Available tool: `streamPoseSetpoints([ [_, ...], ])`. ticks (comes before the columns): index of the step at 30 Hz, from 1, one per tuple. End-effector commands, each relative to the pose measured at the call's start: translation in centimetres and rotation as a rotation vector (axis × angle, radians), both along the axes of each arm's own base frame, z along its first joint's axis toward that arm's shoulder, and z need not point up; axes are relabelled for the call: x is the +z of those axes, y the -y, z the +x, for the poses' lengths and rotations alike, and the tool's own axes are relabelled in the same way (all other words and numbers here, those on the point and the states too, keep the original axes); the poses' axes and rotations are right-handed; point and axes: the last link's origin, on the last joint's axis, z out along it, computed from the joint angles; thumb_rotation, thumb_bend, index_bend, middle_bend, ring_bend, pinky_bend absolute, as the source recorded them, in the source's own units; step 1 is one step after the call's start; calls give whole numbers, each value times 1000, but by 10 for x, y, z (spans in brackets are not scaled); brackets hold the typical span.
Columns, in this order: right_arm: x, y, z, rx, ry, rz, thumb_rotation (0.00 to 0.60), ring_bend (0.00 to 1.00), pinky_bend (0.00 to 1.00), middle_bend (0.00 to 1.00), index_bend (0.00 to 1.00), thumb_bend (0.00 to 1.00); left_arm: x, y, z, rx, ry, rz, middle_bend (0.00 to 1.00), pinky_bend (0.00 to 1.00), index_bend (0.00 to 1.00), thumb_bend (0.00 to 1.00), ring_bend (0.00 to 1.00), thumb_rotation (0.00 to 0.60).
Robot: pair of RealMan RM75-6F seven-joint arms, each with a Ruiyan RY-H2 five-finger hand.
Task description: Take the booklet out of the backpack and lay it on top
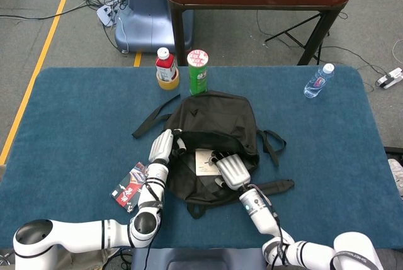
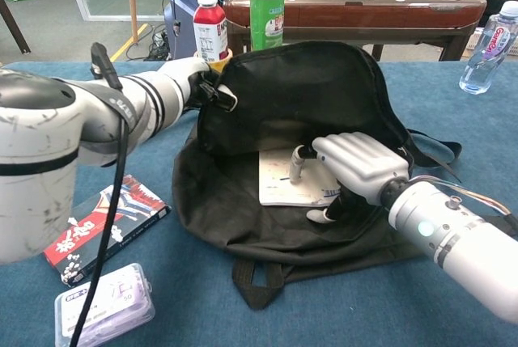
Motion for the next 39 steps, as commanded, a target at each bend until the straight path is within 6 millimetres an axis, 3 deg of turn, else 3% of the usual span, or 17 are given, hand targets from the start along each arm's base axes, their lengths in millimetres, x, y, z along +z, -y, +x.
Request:
streamPoseSetpoints([
  [1,-2,-1,1,16,-5,-15,600,132,123,265,362,110,0,0,-1,1,1,-2,401,34,678,841,310,600],
  [8,-3,2,-2,22,-21,-51,600,98,86,226,310,87,0,-1,-3,6,3,-8,402,34,676,841,310,600],
  [24,-16,10,-2,31,-54,-71,600,85,80,210,296,82,-1,-1,-4,9,9,-17,401,34,672,841,310,600],
  [31,-15,17,0,46,-48,-112,600,85,80,212,295,303,2,-4,-8,17,9,-9,401,34,671,841,310,600],
  [39,-11,23,3,69,-38,-151,600,85,80,229,296,343,1,-4,-11,20,9,-12,401,34,671,841,310,600],
])
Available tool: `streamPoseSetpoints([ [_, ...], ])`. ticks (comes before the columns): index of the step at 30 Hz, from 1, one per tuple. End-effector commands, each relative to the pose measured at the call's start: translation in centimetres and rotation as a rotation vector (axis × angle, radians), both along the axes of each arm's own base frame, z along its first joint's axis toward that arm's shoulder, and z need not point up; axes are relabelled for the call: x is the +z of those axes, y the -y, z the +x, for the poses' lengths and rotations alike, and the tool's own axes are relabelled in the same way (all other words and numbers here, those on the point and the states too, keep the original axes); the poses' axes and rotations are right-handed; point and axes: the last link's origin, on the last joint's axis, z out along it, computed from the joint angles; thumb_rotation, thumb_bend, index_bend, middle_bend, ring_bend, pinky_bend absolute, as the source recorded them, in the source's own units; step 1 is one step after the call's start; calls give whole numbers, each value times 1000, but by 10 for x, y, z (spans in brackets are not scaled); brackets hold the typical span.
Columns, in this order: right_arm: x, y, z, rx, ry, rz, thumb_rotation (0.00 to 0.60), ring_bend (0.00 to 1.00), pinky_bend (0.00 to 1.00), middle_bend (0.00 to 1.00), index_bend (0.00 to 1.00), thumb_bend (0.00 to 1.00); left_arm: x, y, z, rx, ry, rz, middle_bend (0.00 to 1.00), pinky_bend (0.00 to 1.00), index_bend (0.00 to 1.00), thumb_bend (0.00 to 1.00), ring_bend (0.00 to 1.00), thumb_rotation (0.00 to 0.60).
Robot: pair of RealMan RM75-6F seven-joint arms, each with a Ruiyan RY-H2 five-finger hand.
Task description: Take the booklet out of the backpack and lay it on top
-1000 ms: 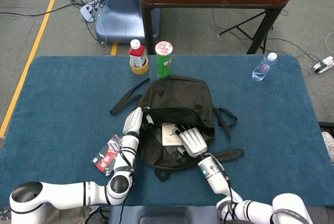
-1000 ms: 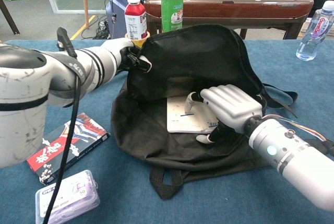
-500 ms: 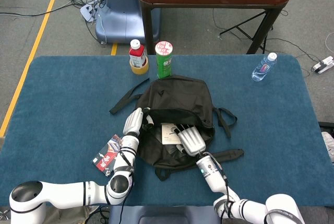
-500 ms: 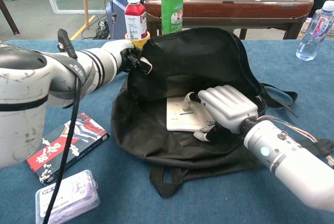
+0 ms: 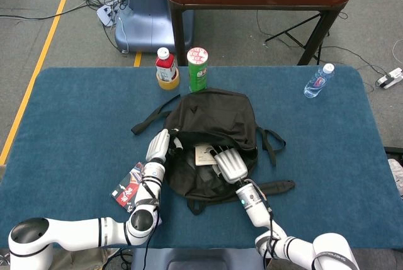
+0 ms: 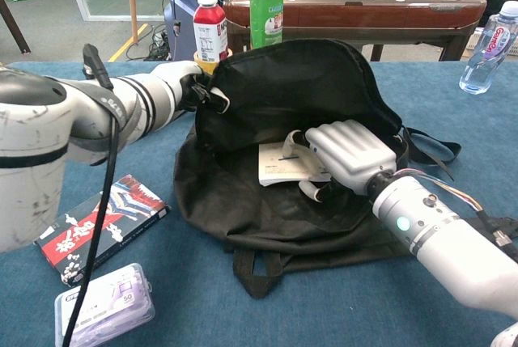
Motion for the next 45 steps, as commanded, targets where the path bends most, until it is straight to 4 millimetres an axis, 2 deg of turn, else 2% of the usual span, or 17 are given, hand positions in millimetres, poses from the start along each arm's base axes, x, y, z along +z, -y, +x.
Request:
streamPoseSetpoints([
  [1,1,1,2,10,10,-12,600,85,80,232,296,350,0,0,-1,1,0,-1,401,34,670,841,310,600],
  [7,3,5,3,20,6,-33,600,94,80,259,296,431,0,-1,-1,-2,-1,1,401,34,669,841,310,600],
  [10,4,6,4,32,3,-53,600,129,80,292,321,490,0,-1,-2,0,1,3,401,34,668,841,310,600],
  [13,5,8,5,37,14,-77,600,179,99,337,420,548,1,-2,-2,2,3,5,401,34,668,841,310,600],
  [20,12,15,4,40,33,-129,600,313,222,463,672,640,3,-4,-3,0,1,11,401,34,666,841,310,600],
  [26,28,8,5,102,110,-138,600,419,303,553,770,653,4,-3,-5,-2,-6,9,401,34,663,841,310,600],
  [30,48,-2,6,157,156,-149,600,466,341,584,797,653,4,-2,-7,-27,-28,12,401,34,658,840,310,600],
  [39,118,-28,17,239,251,-175,600,556,434,634,833,653,7,0,-12,-59,-58,20,401,34,656,840,310,600],
  [45,157,-38,28,250,318,-186,600,588,470,654,849,653,10,5,-17,-105,-96,24,401,34,656,840,309,600],
])
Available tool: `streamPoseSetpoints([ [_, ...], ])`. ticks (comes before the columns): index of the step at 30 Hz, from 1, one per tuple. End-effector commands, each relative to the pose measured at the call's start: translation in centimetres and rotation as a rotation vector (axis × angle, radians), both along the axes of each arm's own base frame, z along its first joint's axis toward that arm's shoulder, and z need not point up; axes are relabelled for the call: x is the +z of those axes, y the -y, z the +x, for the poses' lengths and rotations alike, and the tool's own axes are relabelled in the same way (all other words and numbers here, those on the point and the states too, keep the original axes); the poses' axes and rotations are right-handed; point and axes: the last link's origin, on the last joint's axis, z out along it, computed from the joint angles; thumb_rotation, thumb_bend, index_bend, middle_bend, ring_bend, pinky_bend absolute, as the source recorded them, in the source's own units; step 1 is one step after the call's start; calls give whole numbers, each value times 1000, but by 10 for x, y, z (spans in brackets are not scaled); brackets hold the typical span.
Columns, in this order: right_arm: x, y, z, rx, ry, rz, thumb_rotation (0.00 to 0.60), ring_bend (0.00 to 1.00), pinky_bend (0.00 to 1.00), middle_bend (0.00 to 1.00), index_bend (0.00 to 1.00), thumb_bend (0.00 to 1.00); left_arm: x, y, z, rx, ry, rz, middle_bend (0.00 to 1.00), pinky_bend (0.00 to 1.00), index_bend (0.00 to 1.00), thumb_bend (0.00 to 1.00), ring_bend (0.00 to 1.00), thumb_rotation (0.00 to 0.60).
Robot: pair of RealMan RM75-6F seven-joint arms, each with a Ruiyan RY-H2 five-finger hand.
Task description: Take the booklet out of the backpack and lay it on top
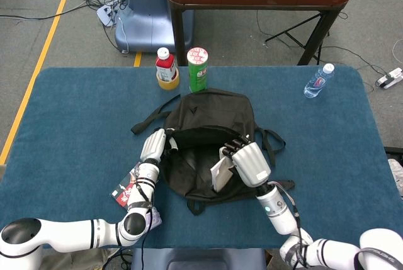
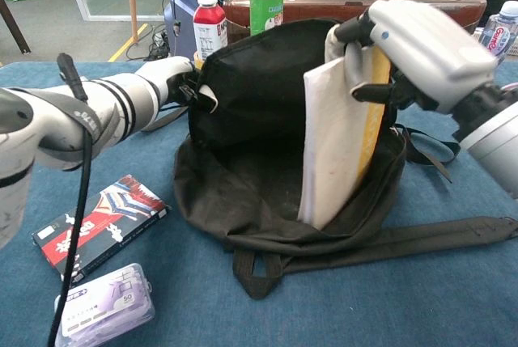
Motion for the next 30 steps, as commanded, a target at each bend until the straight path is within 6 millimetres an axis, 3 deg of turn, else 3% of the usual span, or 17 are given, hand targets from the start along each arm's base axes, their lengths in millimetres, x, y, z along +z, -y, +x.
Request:
streamPoseSetpoints([
  [1,40,-8,3,16,27,-39,600,591,476,656,852,653,1,3,-4,-25,-25,0,401,34,656,840,309,600],
  [14,101,-6,21,13,156,-69,600,601,487,658,862,653,5,23,-19,-190,-156,-13,401,34,643,839,309,600],
  [20,120,0,24,-12,192,-92,600,606,494,659,862,653,8,36,-24,-295,-244,-43,372,34,567,833,290,600],
  [23,123,4,21,-45,185,-91,600,607,496,659,862,653,10,42,-24,-332,-275,-89,316,33,399,765,245,599],
  [27,115,13,14,-95,158,-66,600,609,500,659,862,652,14,51,-21,-378,-309,-145,226,33,91,553,181,598],
  [30,104,19,9,-131,135,-25,600,610,500,659,862,652,21,55,-17,-404,-321,-154,168,31,0,364,139,599],
])
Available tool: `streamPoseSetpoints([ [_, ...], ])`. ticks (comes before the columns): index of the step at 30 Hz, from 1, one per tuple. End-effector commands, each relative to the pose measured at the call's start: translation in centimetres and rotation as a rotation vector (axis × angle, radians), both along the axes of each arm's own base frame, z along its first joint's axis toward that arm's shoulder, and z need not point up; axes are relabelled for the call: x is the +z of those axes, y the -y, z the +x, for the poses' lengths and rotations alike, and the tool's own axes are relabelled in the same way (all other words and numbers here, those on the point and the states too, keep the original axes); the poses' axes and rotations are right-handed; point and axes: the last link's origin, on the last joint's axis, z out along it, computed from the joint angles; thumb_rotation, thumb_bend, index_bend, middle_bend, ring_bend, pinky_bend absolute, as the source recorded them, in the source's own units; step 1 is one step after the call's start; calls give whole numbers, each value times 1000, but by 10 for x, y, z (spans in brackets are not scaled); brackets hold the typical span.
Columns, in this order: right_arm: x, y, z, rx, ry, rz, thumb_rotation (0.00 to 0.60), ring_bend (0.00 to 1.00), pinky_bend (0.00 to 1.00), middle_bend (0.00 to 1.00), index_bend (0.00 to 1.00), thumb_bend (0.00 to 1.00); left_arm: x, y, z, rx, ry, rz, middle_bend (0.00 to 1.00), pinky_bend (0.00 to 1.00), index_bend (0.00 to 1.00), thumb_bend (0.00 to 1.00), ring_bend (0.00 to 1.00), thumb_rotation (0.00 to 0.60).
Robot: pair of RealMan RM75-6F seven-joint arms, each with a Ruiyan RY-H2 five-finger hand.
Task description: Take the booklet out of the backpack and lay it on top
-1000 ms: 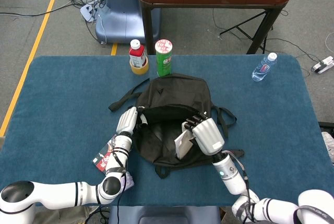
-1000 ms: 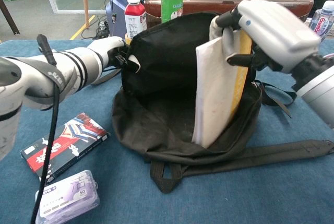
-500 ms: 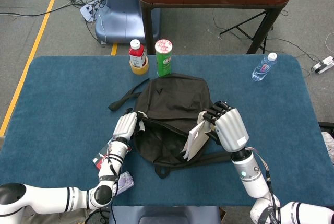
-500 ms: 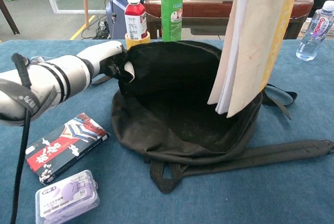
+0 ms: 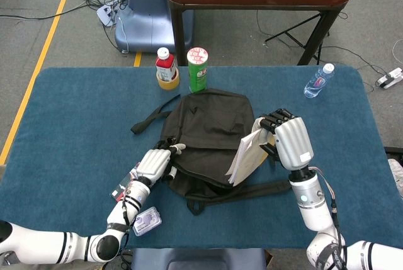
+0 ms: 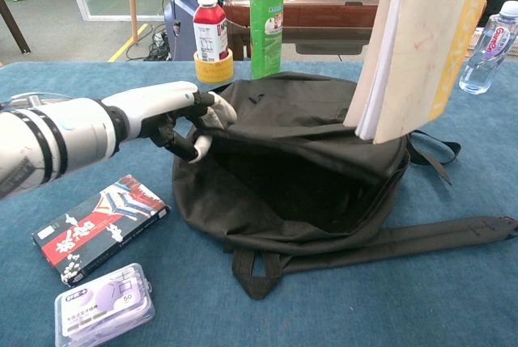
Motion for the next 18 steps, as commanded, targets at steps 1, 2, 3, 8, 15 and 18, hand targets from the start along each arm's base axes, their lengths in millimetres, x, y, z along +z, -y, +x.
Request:
streamPoseSetpoints([
  [1,-11,7,-4,-29,-22,40,600,610,500,659,862,652,8,5,3,-37,-22,-7,157,30,0,320,130,599],
  [2,-14,8,-5,-34,-27,48,600,610,500,659,862,652,10,6,3,-48,-24,4,150,28,0,292,125,599],
  [3,-16,9,-6,-41,-31,56,600,610,500,659,862,652,13,6,3,-60,-28,15,142,25,0,263,117,600],
  [8,-31,17,-7,-79,-24,121,600,610,500,659,862,652,27,8,-1,-62,-20,40,118,17,0,241,89,600],
  [15,-59,30,-5,-131,-29,215,600,610,500,658,861,650,51,-1,-21,36,33,131,115,17,0,241,87,600],
  [18,-75,35,-2,-143,-44,251,600,604,500,637,855,639,60,-5,-34,77,42,183,116,17,0,241,87,600],
])
